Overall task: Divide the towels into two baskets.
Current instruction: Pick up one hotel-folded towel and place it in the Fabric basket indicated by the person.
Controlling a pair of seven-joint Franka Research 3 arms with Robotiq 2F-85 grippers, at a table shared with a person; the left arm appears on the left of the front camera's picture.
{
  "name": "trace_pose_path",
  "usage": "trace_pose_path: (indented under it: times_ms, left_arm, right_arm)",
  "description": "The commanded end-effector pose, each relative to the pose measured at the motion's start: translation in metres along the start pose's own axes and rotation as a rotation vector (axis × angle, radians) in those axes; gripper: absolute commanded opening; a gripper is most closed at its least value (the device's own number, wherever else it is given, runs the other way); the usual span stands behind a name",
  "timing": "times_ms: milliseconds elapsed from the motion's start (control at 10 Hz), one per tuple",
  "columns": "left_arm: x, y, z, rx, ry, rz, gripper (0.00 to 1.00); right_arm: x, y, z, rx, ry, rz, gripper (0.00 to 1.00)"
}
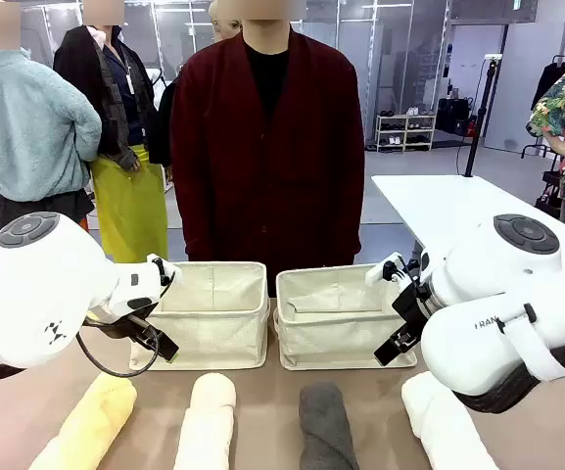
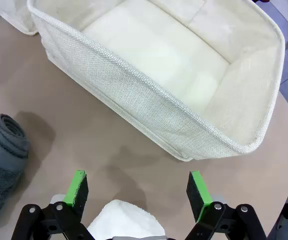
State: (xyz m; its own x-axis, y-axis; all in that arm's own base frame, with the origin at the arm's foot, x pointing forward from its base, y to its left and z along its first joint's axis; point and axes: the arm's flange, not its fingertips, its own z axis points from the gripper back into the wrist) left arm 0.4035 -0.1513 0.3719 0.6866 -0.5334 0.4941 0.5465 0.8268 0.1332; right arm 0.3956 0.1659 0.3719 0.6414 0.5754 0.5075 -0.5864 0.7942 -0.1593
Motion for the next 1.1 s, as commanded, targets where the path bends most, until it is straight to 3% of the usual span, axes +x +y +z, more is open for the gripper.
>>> trace_pose_path:
  times_ms: [0, 900, 1000]
  left_arm:
    - [0.000, 0.000, 0.000, 0.000, 0.000, 0.000, 1.00]
    - [0.000, 0.000, 0.000, 0.000, 0.000, -0.001, 1.00]
    - [0.006, -0.001, 0.013, -0.021, 0.007, -0.004, 1.00]
  right_arm:
    - [0.000, 0.000, 0.000, 0.000, 0.000, 0.000, 1.00]
    - [0.000, 0.000, 0.000, -0.001, 0.000, 0.001, 1.00]
    - [0.009, -0.002, 0.015, 0.011, -0.004, -0.010, 1.00]
